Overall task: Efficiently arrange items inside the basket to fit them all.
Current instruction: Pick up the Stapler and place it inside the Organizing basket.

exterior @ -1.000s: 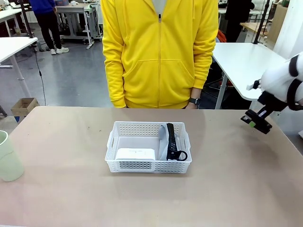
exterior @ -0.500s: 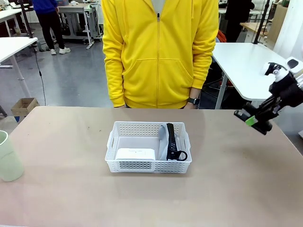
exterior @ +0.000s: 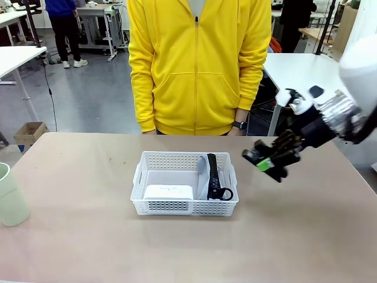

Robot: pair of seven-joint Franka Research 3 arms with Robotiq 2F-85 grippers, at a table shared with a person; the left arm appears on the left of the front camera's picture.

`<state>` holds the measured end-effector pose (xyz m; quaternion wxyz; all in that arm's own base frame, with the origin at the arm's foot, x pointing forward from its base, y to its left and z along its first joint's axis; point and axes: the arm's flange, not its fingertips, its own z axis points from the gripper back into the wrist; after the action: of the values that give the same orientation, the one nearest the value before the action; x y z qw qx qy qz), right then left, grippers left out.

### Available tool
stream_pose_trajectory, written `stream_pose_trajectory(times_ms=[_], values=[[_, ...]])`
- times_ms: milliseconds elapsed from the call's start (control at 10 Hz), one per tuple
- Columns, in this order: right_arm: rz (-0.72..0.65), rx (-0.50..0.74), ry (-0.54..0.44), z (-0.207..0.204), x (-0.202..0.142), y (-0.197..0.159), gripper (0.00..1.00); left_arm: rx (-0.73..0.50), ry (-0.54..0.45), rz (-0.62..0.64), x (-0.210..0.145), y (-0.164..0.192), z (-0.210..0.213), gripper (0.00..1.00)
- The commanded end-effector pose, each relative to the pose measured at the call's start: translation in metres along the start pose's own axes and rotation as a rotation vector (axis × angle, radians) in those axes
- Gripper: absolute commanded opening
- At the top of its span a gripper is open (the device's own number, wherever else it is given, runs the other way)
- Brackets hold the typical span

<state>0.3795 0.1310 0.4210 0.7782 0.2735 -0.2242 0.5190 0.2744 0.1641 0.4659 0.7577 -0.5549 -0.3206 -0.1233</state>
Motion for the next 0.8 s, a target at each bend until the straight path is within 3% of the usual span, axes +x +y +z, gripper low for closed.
stream_pose_trajectory(times_ms=[0,300,400,500,700], values=[[-0.043,0.002,-0.029,-0.028,0.015,-0.001,0.07,-0.014,-0.012,-0.004,0.002,-0.004,0.0,1.0],[-0.078,0.066,-0.095,-0.07,0.04,0.033,0.07,-0.014,-0.012,-0.004,0.002,-0.004,0.0,1.0],[-0.15,0.061,-0.106,-0.079,0.045,0.037,0.07,-0.014,-0.012,-0.004,0.002,-0.004,0.0,1.0],[-0.064,0.076,-0.053,-0.061,0.031,0.03,0.07,-0.014,-0.012,-0.004,0.002,-0.004,0.0,1.0],[-0.064,0.076,-0.053,-0.061,0.031,0.03,0.07,-0.014,-0.012,-0.004,0.002,-0.004,0.0,1.0]])
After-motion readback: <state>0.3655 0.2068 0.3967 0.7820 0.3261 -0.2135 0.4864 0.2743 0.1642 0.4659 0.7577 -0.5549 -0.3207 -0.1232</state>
